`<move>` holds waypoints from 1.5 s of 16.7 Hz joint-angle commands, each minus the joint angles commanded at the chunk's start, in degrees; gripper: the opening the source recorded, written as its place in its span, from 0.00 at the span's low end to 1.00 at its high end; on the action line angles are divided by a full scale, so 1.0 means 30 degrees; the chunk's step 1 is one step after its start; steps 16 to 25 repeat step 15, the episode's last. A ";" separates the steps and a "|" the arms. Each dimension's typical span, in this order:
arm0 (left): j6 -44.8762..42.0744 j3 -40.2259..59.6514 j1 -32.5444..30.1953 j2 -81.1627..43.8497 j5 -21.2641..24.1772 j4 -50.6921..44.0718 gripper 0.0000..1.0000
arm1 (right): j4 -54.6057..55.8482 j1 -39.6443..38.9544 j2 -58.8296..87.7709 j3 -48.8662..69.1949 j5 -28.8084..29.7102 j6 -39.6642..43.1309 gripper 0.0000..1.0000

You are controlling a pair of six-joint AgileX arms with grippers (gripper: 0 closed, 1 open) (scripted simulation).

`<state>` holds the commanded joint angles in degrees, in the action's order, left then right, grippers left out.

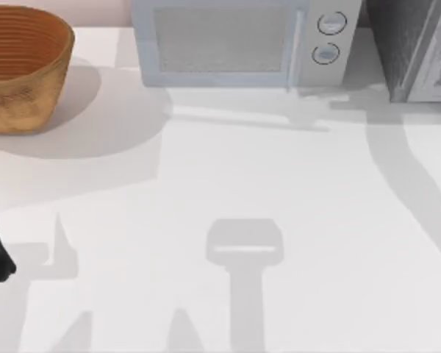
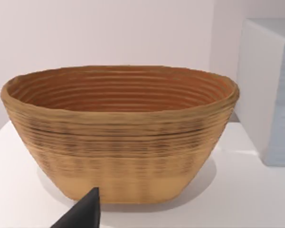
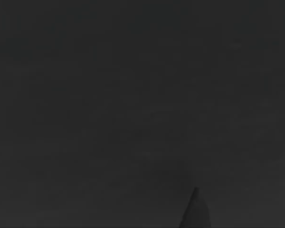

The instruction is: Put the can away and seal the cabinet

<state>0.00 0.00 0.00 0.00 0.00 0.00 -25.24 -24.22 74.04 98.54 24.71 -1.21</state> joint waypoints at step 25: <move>0.0000 0.0000 0.0000 0.0000 0.0000 0.0000 1.00 | 0.0750 0.1589 0.2508 0.2116 -0.0942 0.0167 1.00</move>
